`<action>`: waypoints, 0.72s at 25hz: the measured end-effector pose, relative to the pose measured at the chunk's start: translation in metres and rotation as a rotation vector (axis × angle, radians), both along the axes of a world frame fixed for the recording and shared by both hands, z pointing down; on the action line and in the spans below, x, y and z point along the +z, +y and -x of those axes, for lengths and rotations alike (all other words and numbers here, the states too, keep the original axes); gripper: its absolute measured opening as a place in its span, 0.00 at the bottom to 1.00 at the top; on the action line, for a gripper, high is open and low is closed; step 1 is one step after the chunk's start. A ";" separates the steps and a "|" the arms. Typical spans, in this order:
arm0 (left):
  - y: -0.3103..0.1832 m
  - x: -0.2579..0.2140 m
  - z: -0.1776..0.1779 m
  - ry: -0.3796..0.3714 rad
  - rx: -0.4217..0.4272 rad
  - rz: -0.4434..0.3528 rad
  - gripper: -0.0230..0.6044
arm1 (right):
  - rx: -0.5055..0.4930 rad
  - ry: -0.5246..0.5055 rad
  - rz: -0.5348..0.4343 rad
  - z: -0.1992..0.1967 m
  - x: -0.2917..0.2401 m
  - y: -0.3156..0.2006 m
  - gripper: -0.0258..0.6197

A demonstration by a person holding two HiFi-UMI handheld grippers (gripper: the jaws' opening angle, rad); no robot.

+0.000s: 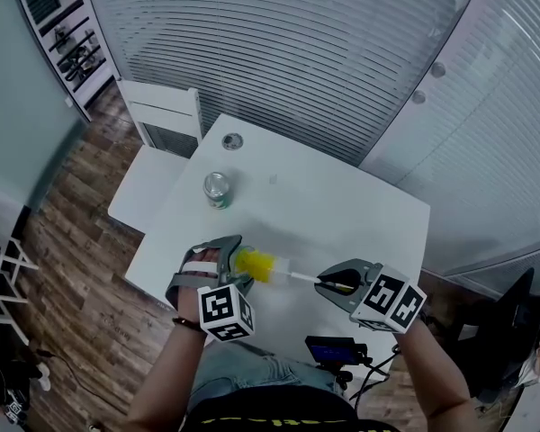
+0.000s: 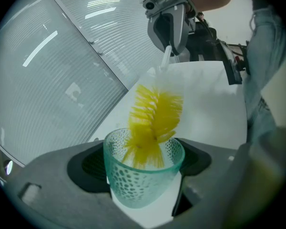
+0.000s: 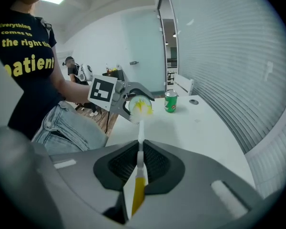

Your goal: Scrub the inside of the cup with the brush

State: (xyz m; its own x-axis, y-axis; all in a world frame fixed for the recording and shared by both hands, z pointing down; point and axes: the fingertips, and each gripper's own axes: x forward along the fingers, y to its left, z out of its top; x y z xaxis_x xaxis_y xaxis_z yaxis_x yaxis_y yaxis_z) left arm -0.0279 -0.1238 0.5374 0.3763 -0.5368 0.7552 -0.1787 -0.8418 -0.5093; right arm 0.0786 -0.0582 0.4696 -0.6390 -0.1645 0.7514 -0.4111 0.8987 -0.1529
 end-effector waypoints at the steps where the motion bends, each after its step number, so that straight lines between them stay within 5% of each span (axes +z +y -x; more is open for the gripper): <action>1: 0.000 0.000 -0.001 0.000 0.000 -0.001 0.70 | -0.003 0.004 0.008 0.001 0.003 0.002 0.09; 18: 0.007 0.002 -0.008 -0.007 0.033 0.005 0.70 | -0.040 0.014 -0.035 0.017 -0.016 0.008 0.09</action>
State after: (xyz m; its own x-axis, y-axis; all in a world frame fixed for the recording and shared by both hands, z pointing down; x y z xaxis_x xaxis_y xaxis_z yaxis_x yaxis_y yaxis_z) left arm -0.0202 -0.1165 0.5395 0.3884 -0.5205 0.7604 -0.1474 -0.8497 -0.5063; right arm 0.0612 -0.0500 0.4534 -0.6354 -0.1651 0.7544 -0.3766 0.9190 -0.1161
